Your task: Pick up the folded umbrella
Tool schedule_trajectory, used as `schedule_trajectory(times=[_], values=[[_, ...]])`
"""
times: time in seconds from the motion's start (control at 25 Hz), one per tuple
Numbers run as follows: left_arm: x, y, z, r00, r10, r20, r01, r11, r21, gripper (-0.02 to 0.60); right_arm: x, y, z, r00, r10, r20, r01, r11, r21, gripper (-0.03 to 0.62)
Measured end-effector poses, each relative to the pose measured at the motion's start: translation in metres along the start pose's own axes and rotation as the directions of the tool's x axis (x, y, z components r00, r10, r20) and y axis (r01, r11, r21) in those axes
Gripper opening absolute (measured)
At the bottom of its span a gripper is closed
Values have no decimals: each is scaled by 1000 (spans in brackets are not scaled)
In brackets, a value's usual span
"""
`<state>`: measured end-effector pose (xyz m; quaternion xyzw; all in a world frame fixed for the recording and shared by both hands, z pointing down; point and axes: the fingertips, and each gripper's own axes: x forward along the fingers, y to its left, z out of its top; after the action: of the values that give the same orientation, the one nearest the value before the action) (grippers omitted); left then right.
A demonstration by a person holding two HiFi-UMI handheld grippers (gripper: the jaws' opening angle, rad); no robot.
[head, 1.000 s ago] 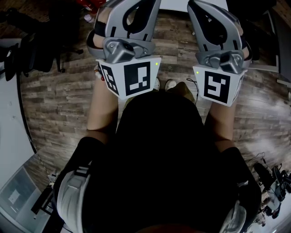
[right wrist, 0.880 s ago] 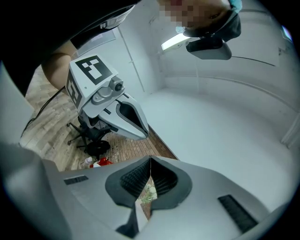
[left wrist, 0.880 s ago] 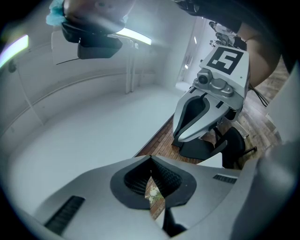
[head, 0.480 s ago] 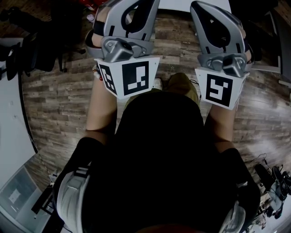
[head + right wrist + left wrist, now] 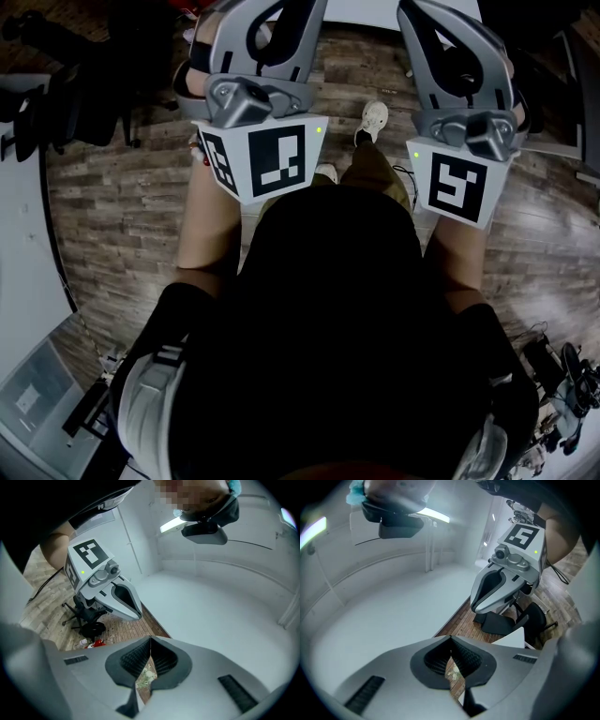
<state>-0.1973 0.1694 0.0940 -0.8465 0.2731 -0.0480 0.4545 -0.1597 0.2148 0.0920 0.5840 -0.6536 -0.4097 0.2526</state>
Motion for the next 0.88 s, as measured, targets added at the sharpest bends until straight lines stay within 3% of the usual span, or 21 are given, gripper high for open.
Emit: schedule_trajectory(times=[0.36, 0.88], values=[[30, 0, -14, 1000, 7, -3, -7, 999, 51, 12, 26, -11, -21, 999, 0, 35, 2, 999, -39, 29], [106, -6, -29, 1000, 18, -19, -17, 998, 68, 12, 61, -43, -81, 998, 6, 67, -4, 999, -34, 29]])
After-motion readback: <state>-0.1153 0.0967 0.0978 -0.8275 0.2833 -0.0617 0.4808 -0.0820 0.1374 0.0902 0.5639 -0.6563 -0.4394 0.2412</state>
